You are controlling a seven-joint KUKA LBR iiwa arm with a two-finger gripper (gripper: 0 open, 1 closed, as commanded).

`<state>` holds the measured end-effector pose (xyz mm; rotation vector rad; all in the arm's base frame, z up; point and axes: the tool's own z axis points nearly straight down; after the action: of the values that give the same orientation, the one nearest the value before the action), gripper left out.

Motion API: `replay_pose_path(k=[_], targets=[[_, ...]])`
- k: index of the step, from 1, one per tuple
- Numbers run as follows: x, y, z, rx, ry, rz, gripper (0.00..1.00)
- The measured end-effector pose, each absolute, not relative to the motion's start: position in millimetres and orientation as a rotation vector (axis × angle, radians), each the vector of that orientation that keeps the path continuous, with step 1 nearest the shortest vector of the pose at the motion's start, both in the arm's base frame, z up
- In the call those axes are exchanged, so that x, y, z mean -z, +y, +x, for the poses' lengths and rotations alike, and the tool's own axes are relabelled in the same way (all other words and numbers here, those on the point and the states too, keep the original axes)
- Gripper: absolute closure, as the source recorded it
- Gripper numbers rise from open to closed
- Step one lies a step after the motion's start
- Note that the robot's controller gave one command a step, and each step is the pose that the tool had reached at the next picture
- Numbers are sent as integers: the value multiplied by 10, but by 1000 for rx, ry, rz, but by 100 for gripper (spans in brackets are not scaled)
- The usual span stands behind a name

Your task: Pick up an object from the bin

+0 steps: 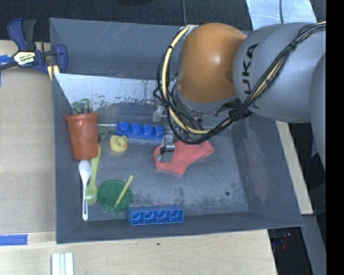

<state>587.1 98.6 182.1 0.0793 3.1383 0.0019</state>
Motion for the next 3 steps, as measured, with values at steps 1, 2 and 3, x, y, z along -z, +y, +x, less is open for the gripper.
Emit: replay_pose_path(k=[1, 2, 3], targets=[[-1851, 516, 6037, -4, 3132, 132, 0], [-1647, 306, 5990, -2, 3134, -24, 0], [-1066, 110, 6024, -4, 3126, 73, 0]])
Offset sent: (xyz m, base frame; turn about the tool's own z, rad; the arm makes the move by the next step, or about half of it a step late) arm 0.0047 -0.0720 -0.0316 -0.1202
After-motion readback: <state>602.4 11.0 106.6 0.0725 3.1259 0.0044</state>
